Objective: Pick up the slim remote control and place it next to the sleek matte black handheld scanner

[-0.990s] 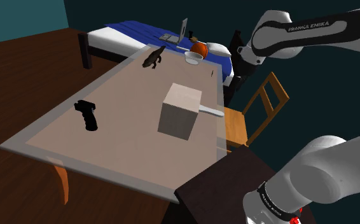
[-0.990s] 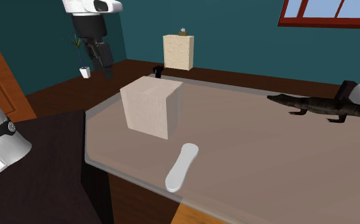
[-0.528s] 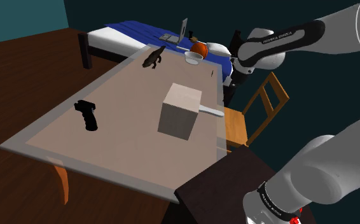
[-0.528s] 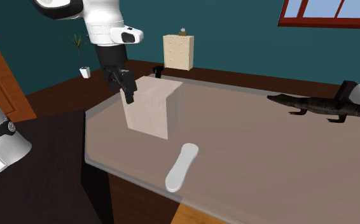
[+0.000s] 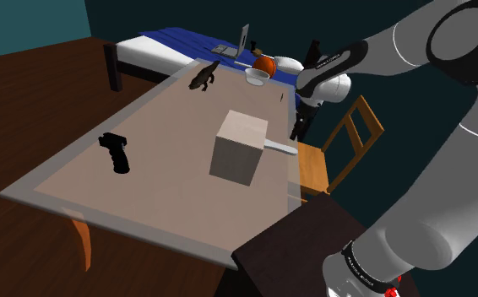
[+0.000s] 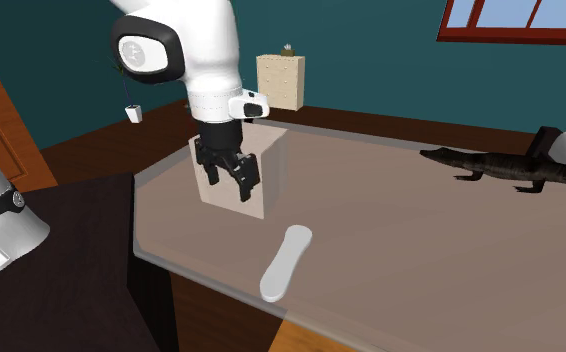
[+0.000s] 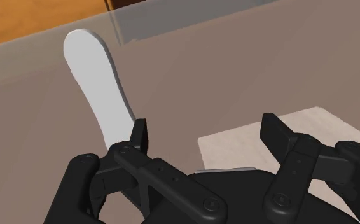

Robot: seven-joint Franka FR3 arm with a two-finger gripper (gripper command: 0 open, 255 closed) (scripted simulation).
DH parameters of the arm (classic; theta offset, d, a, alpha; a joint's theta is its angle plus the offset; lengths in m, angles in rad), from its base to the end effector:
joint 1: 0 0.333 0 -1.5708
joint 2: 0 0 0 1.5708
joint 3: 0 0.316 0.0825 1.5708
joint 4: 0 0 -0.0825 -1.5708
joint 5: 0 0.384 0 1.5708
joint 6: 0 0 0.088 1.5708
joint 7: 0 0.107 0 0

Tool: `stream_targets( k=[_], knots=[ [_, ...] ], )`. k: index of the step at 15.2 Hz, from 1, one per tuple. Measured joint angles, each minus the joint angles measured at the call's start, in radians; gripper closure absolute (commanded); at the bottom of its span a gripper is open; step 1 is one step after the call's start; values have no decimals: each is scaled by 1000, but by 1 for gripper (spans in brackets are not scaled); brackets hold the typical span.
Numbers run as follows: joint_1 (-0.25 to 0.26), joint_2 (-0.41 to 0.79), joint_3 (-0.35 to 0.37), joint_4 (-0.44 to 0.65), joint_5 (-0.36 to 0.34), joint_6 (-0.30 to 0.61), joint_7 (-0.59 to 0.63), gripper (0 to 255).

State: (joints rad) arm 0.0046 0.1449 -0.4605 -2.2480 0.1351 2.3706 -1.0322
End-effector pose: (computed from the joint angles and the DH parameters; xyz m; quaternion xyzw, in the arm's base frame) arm 0.4815 -0.2337 0.3077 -0.9709 -0.2392 -0.0084 0.0124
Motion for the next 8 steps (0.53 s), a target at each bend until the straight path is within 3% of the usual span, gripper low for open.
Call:
stream_targets(
  k=[8],
  knots=[
    [-118,346,81,267,164,41,-248,0]
  ],
)
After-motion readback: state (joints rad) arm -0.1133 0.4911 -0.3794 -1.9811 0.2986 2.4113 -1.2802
